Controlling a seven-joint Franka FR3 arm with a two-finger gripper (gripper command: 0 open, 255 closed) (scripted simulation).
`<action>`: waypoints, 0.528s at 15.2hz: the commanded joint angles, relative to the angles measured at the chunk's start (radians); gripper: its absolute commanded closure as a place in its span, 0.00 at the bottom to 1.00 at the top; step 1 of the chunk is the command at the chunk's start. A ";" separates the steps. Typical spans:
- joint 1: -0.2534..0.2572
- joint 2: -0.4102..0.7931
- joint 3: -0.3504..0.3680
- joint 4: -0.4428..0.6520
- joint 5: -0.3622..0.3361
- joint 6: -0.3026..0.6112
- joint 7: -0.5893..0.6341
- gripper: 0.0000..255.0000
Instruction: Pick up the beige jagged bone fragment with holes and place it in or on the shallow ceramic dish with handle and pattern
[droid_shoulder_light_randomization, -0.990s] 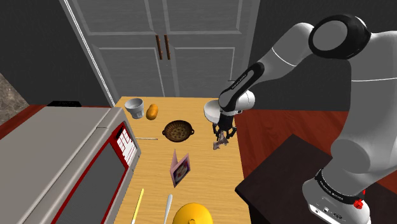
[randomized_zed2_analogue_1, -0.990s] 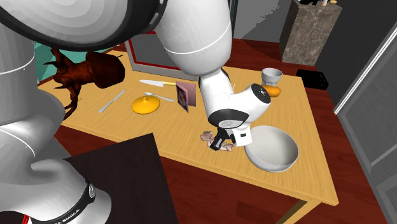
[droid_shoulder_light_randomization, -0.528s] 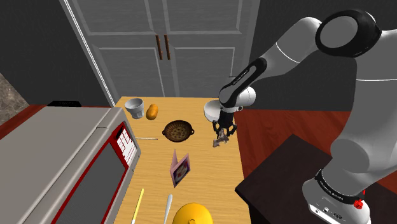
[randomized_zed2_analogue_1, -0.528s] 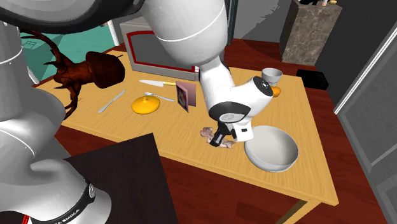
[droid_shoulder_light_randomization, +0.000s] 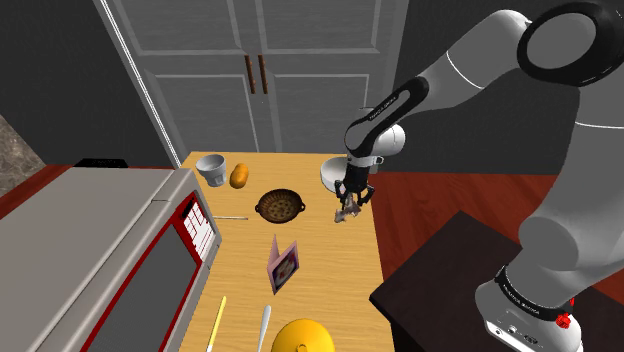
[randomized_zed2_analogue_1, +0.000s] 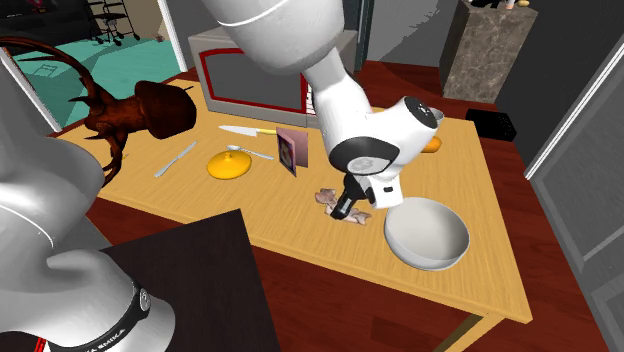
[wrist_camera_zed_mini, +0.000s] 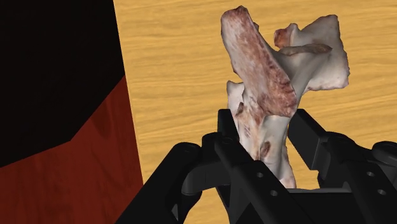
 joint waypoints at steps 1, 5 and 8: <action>-0.007 -0.027 0.006 -0.002 0.009 -0.024 0.000 1.00; -0.017 -0.077 0.017 -0.001 0.025 -0.072 0.001 1.00; -0.024 -0.112 0.023 0.002 0.036 -0.109 0.001 1.00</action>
